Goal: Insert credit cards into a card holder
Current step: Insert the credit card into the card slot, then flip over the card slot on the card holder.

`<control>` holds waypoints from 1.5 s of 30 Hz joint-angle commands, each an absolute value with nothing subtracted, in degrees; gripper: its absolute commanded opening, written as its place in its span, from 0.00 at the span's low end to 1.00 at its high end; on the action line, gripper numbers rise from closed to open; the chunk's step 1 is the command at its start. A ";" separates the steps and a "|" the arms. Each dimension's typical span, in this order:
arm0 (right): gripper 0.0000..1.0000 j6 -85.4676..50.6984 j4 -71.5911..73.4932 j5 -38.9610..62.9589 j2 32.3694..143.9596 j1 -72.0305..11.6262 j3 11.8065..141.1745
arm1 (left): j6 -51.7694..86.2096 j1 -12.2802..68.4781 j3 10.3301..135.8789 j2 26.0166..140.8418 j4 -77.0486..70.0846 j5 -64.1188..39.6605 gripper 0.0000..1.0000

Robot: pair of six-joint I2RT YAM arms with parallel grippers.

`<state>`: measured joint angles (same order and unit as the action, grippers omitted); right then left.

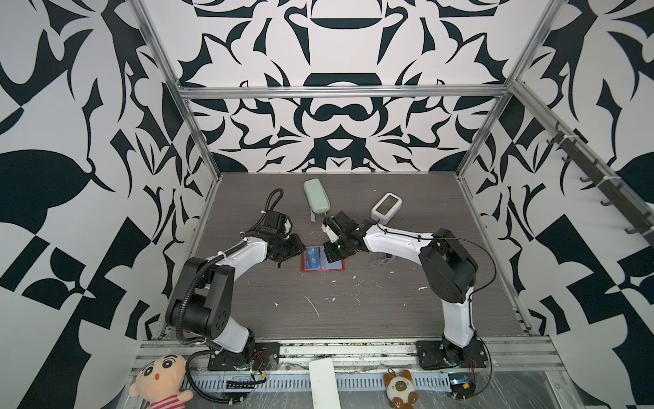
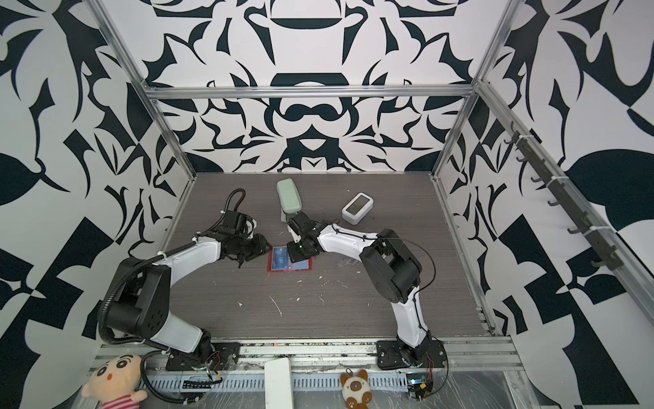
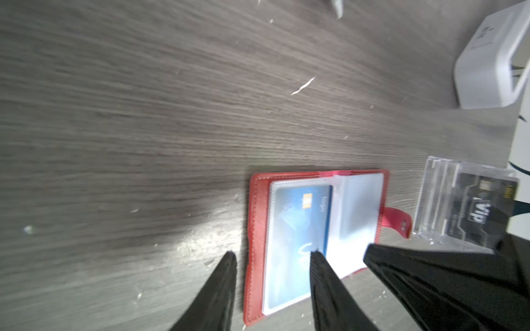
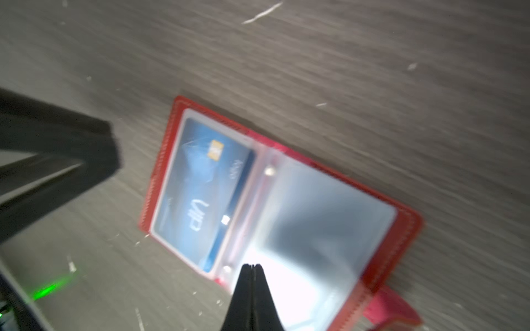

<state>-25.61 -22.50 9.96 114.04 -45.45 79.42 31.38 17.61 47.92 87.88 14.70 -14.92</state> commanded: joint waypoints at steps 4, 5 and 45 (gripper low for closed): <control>0.06 -26.85 -26.11 1.39 112.13 -45.13 78.49 | 30.41 19.83 50.47 88.85 12.64 -22.09 0.44; 0.06 -26.85 -26.51 0.86 112.23 -45.13 78.55 | 30.50 20.41 50.93 89.55 12.35 -22.82 0.44; 0.04 -27.07 -26.28 3.51 116.08 -45.15 77.39 | 34.98 25.60 55.52 106.47 6.94 -30.36 0.30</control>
<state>-26.63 -25.80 2.96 114.59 -45.28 78.13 34.72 25.15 54.63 104.60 6.15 -29.87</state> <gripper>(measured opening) 0.044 0.306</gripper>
